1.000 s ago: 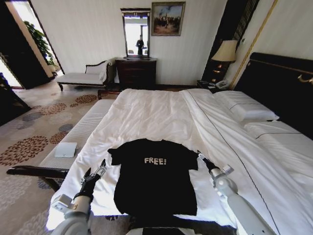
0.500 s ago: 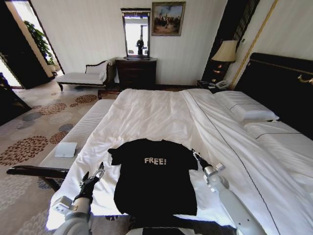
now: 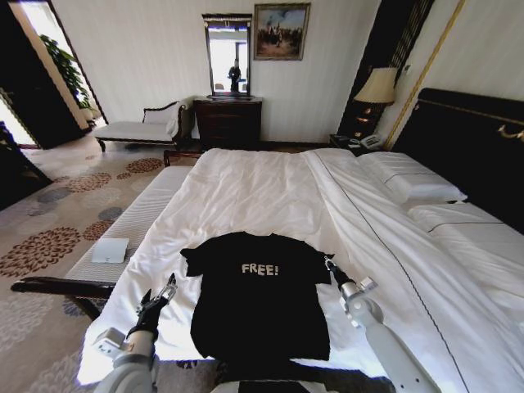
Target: Fold the clothes on the bed.
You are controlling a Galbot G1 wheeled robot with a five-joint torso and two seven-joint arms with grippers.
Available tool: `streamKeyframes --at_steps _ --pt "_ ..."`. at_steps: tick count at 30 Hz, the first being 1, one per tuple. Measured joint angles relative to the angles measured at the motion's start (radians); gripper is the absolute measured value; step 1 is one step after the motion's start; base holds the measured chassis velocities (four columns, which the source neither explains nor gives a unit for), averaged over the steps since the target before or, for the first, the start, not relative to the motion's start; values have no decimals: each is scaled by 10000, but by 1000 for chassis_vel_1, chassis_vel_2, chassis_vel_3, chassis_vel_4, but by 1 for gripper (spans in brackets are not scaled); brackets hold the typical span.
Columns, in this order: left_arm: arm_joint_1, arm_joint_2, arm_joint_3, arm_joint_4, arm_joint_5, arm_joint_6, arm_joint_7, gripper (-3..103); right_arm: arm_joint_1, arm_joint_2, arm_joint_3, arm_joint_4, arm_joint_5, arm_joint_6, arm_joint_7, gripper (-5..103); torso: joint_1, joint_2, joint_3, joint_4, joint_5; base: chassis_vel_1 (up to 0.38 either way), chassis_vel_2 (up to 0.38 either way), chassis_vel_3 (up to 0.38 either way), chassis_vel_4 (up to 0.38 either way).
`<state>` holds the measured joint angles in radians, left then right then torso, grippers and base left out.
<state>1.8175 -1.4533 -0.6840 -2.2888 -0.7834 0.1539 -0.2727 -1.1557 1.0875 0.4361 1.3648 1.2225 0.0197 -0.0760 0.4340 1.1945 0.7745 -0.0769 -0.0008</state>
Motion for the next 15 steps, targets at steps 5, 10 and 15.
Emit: streamKeyframes --at_steps 5,10,15 --pt "-66 -54 93 191 1 -32 2 100 -172 92 33 332 -230 221 189 1 0 0 0 1 0 0 0 0 0" --pt "-145 -36 77 242 0 -35 -10 100 -484 157 -5 1103 -473 345 282 0 0 0 0 -1 -1 0 0 0 0" --pt "-87 -24 45 240 21 -41 -31 100 -595 425 -319 1989 -924 490 290 0 -1 0 0 0 -2 0 0 0 0"
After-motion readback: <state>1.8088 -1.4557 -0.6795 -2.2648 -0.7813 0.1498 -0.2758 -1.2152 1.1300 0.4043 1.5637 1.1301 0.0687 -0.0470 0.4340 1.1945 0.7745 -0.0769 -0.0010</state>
